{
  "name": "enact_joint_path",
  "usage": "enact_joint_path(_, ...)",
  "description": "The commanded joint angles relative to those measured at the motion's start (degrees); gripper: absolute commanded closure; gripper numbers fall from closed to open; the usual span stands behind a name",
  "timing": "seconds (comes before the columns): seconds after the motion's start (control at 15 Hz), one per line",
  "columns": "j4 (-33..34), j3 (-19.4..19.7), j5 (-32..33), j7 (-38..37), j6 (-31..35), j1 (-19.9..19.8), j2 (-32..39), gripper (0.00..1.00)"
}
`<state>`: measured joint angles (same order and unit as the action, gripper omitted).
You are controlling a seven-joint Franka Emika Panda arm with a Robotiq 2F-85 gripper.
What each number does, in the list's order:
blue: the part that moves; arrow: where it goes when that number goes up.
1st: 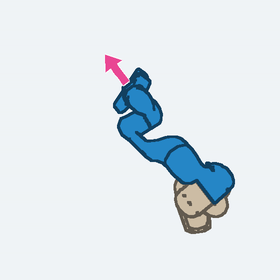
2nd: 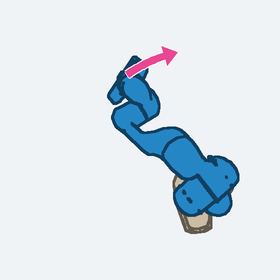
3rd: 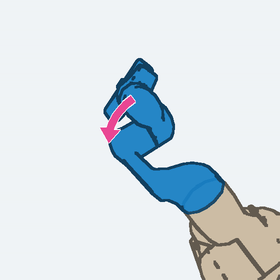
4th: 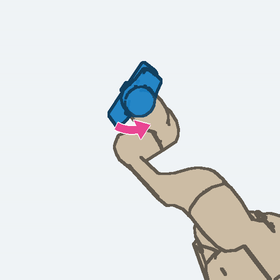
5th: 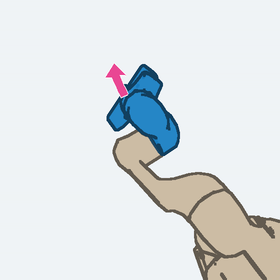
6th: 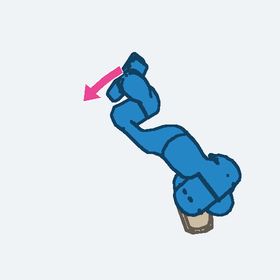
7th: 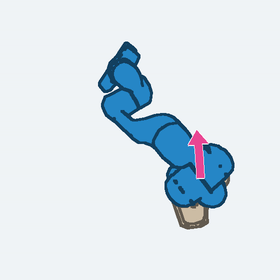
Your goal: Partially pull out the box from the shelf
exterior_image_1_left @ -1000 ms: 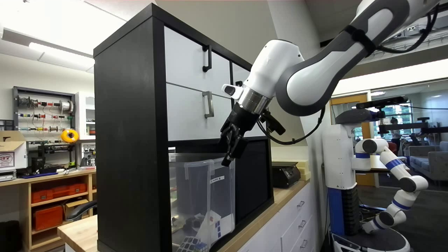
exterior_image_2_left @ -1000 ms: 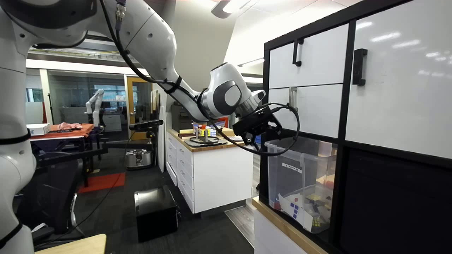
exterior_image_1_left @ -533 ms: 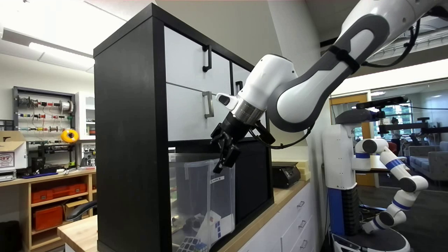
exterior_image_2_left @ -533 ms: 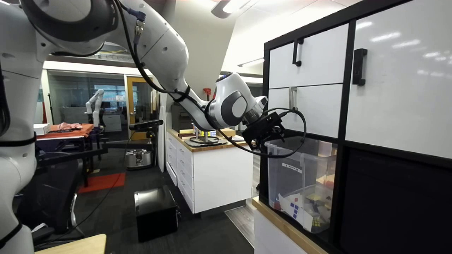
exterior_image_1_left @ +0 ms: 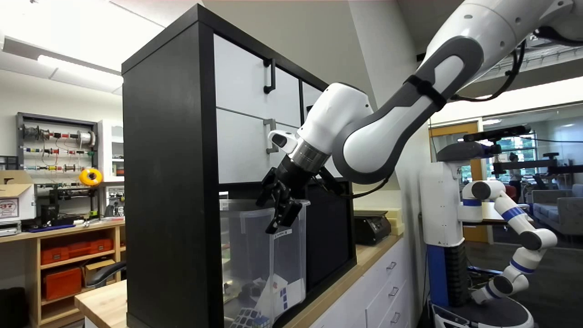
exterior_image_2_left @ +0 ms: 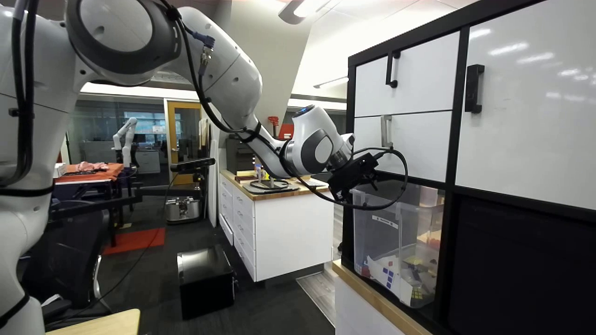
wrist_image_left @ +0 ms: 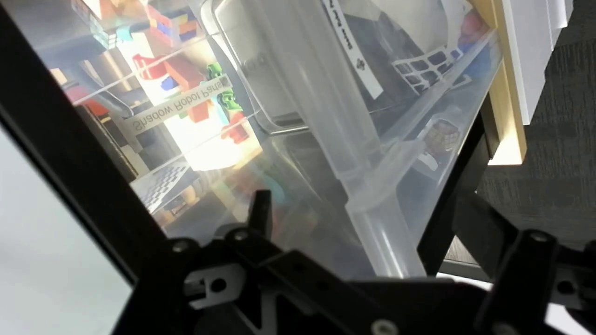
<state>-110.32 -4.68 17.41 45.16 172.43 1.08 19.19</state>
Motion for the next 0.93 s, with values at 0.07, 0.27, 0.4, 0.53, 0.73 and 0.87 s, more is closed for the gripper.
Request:
enact_joint_path(0.07,3.65,-1.28,0.41,2.49,0.11,-0.14,3.26,0.28)
enact_joint_path(0.27,3.42,-1.87,0.46,2.99,0.26,-0.26,3.10,0.48)
enact_joint_path(0.4,2.78,-1.88,0.69,3.23,0.53,-0.24,2.42,0.61)
enact_joint_path(0.53,1.94,-1.78,0.94,3.22,0.91,-0.09,1.57,0.73)
enact_joint_path(0.73,-0.26,-3.21,0.12,4.34,0.63,-0.97,-0.47,0.91)
enact_joint_path(0.87,-2.21,-3.14,0.42,4.44,1.04,-0.91,-1.63,0.98)
